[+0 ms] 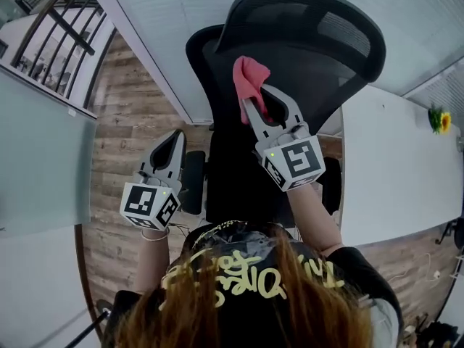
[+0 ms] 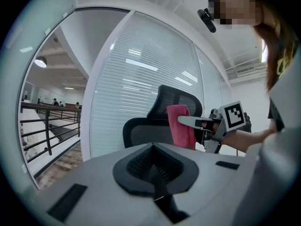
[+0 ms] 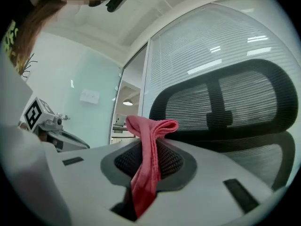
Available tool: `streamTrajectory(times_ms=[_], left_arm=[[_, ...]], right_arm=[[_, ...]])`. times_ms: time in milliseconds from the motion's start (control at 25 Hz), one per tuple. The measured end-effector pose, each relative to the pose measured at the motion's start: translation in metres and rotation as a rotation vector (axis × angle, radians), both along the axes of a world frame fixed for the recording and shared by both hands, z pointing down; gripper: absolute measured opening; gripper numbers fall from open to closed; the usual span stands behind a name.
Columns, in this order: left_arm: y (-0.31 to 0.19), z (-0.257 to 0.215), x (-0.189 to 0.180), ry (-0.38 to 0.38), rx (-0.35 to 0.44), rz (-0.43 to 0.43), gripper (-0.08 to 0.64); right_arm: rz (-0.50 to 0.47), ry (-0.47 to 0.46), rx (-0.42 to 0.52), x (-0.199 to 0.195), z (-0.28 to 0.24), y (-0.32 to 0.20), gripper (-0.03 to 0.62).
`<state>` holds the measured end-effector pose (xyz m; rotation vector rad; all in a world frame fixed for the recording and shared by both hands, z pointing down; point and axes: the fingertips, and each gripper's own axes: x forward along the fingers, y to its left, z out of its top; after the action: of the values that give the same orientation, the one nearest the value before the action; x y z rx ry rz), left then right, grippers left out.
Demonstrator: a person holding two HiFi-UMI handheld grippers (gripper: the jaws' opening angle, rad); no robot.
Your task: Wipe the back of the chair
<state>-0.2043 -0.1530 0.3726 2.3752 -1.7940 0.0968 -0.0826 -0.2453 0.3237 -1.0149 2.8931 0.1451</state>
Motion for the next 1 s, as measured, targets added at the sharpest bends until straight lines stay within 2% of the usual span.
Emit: streamTrajectory(times_ms=[480, 1000], left_arm=[[-0.028, -0.017, 0.069, -0.018, 0.033, 0.166, -0.008], [-0.038, -0.020, 0.104, -0.007, 0.049, 0.217, -0.008]], right_arm=[[0.099, -0.023, -0.019, 0.081, 0.000, 0.014, 0.071], [0.114, -0.034, -0.014, 0.113, 0.004, 0.025, 0.071]])
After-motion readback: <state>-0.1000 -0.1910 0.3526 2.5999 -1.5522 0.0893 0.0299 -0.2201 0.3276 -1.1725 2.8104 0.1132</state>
